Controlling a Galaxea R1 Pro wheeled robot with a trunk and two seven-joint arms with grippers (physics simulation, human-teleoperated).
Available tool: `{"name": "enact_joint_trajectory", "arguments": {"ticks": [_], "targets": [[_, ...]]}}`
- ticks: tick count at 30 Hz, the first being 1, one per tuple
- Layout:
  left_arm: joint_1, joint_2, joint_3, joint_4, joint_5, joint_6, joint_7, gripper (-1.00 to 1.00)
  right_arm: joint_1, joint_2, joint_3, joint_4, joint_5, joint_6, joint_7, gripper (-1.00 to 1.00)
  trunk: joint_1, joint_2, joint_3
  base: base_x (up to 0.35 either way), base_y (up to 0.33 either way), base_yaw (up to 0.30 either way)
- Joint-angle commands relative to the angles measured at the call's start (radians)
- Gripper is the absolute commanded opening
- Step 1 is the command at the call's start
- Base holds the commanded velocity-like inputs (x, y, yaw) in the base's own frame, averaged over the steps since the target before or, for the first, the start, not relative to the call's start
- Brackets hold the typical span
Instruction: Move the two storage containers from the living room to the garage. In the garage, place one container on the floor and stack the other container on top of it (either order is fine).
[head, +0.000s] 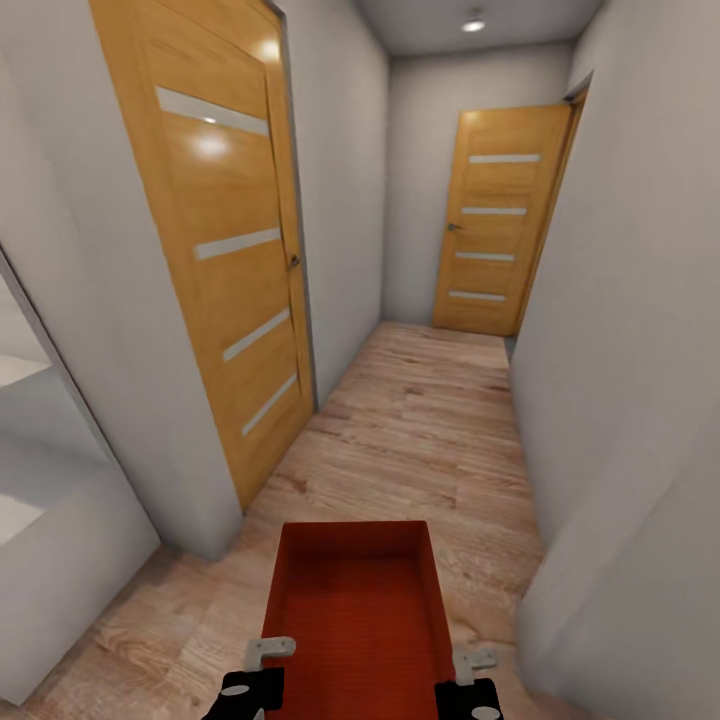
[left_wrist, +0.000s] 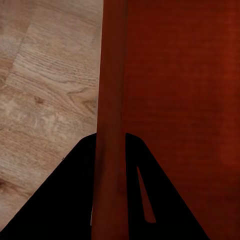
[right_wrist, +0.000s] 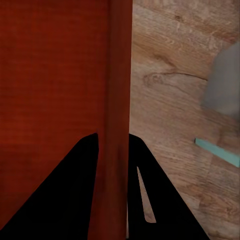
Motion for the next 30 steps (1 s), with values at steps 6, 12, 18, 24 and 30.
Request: {"name": "enact_joint_trajectory", "arguments": {"ticks": [6,12,18,24,30], "targets": [[0.0,-0.002,-0.064,-0.001,0.008,0.005,0.003,-1.0,-0.001,0.0,0.011,0.003,-0.011,-0.003,-0.008,-1.0,0.001,-0.001,-0.001,0.322,0.0,0.0],[0.0,-0.002,-0.064,-0.001,0.008,0.005,0.003,-1.0,-0.001,0.0,0.011,0.003,-0.011,-0.004,-0.008,-1.0,0.001,-0.001,-0.001,0.322,0.0,0.0],[0.0,-0.002,-0.064,-0.001,0.008,0.005,0.003,-1.0,-0.001,0.0,0.011,0.003,-0.011,-0.004,-0.008,-1.0,0.001,-0.001,-0.001,0.322,0.0,0.0],[0.0,-0.002,-0.064,-0.001,0.008,0.005,0.003,-1.0,-0.001,0.0,0.011,0.003,-0.011,-0.004,-0.008,-1.0,0.001,-0.001,-0.001,0.322,0.0,0.0],[0.0,-0.001,-0.064,0.001,0.009,0.007,-0.001,-1.0,-0.001,0.0,0.011,0.003,-0.011,-0.004,-0.008,-1.0,0.001,-0.001,-0.001,0.322,0.0,0.0]]}}
